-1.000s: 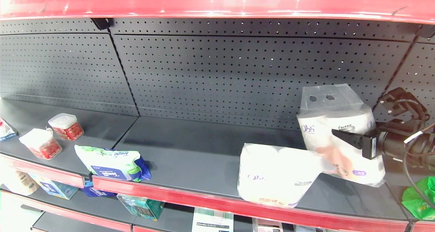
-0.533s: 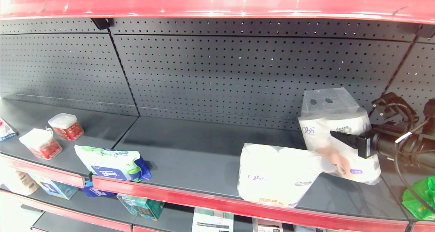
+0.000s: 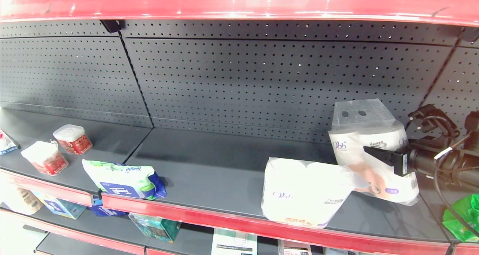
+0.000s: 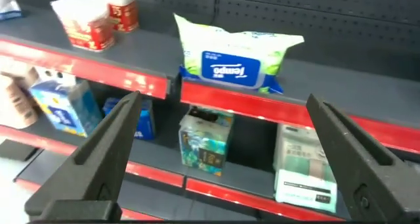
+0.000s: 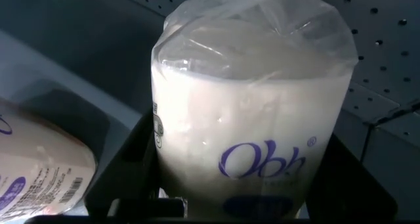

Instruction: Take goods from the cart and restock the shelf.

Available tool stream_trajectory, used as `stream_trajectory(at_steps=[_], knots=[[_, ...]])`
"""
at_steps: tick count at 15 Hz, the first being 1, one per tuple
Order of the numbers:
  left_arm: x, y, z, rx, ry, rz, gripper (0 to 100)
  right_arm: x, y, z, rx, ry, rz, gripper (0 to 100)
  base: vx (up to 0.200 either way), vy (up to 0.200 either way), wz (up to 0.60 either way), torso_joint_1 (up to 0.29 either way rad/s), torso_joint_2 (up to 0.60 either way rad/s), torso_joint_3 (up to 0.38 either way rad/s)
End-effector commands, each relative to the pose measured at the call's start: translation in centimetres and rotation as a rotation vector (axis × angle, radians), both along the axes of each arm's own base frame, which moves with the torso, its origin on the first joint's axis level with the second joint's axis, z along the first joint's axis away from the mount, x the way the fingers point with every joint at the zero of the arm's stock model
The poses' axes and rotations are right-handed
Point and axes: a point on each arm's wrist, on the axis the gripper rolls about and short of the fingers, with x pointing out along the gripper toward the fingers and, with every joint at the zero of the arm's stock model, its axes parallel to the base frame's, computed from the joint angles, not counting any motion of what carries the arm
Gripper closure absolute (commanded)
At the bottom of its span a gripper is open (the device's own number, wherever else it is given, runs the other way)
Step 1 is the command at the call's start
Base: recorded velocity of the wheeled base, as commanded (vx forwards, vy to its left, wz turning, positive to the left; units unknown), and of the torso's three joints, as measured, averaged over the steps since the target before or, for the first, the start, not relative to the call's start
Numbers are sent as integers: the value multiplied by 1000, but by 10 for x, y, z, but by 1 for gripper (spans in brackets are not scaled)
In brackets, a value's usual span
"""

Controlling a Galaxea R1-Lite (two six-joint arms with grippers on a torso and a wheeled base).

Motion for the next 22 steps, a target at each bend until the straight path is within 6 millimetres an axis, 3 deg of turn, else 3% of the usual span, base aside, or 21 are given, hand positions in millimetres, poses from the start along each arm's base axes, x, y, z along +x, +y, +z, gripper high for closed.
stream_trajectory(at_steps=[1, 4, 6, 15, 22], knots=[[-1, -1, 0, 0, -10, 36, 0, -1, 1, 0, -2, -1, 4, 100, 0, 0, 0, 0, 0, 0], [-5, -1, -1, 7, -68, 14, 0, 0, 1, -1, -15, -2, 10, 100, 0, 0, 0, 0, 0, 0], [-7, -4, -6, 70, -48, -157, 0, 0, 0, -1, -15, -2, 8, 100, 0, 0, 0, 0, 0, 0], [-7, -4, -6, 68, -52, -138, 0, 6, -4, -8, -6, 27, -5, 100, 0, 0, 0, 0, 0, 0], [-7, -4, -6, 68, -52, -138, 0, 31, -21, -15, 85, -62, 192, 100, 0, 0, 0, 0, 0, 0]])
